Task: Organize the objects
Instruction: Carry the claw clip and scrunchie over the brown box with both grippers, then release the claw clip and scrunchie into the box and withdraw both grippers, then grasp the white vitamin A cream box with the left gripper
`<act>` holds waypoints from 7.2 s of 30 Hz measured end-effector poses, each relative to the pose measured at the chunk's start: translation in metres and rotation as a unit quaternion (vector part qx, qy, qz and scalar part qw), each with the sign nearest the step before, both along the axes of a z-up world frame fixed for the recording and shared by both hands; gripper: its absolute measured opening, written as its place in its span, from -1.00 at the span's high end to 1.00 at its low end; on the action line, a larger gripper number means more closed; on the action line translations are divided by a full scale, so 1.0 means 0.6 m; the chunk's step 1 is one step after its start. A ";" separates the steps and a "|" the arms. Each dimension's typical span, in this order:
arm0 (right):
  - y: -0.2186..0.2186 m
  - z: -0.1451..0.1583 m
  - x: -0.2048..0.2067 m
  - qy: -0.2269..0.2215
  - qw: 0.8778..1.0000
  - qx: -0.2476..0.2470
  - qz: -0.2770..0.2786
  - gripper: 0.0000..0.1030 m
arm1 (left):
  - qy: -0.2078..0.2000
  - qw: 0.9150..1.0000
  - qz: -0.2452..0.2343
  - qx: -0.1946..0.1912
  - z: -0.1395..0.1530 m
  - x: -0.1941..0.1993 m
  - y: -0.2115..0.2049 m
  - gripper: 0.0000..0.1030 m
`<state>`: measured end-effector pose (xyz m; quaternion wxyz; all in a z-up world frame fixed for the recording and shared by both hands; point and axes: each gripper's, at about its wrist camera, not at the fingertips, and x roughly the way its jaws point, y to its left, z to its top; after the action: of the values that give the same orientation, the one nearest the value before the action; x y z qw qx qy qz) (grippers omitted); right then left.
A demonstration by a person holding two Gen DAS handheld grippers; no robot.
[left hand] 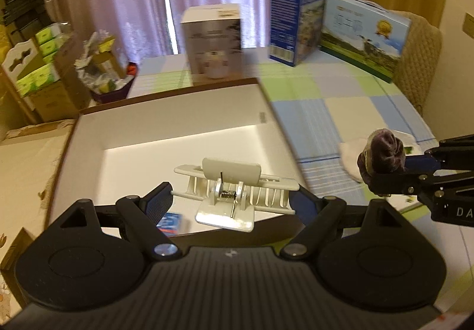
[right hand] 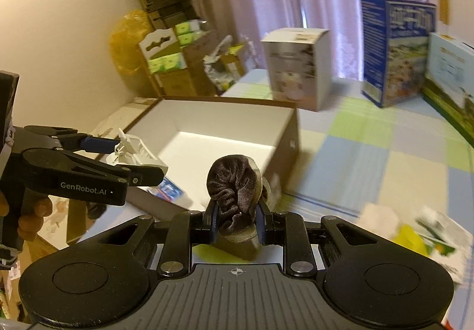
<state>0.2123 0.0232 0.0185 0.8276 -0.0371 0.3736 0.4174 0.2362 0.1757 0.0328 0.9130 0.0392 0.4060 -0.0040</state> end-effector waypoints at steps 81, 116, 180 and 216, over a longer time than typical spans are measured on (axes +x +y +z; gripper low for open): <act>0.210 -0.090 0.097 0.056 0.992 -0.106 -0.028 0.02 | 0.103 0.990 0.092 -0.013 -0.114 0.127 0.262 -0.84; 0.009 -0.048 -0.036 0.074 0.991 -0.067 -0.092 -0.02 | 0.094 0.995 0.004 -0.043 -0.067 -0.021 0.076 -0.86; -0.511 -0.117 -0.020 0.146 0.930 -0.105 -0.320 -0.03 | 0.077 0.955 -0.288 -0.004 -0.188 0.057 -0.425 -0.80; -0.549 -0.135 -0.021 0.167 0.916 -0.114 -0.346 -0.03 | 0.169 0.945 -0.280 0.018 -0.258 0.032 -0.400 0.06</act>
<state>0.1997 -0.3062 -0.0622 0.8359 0.0703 0.5410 0.0596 0.2553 -0.0643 -0.1223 0.7922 0.1661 0.5270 -0.2589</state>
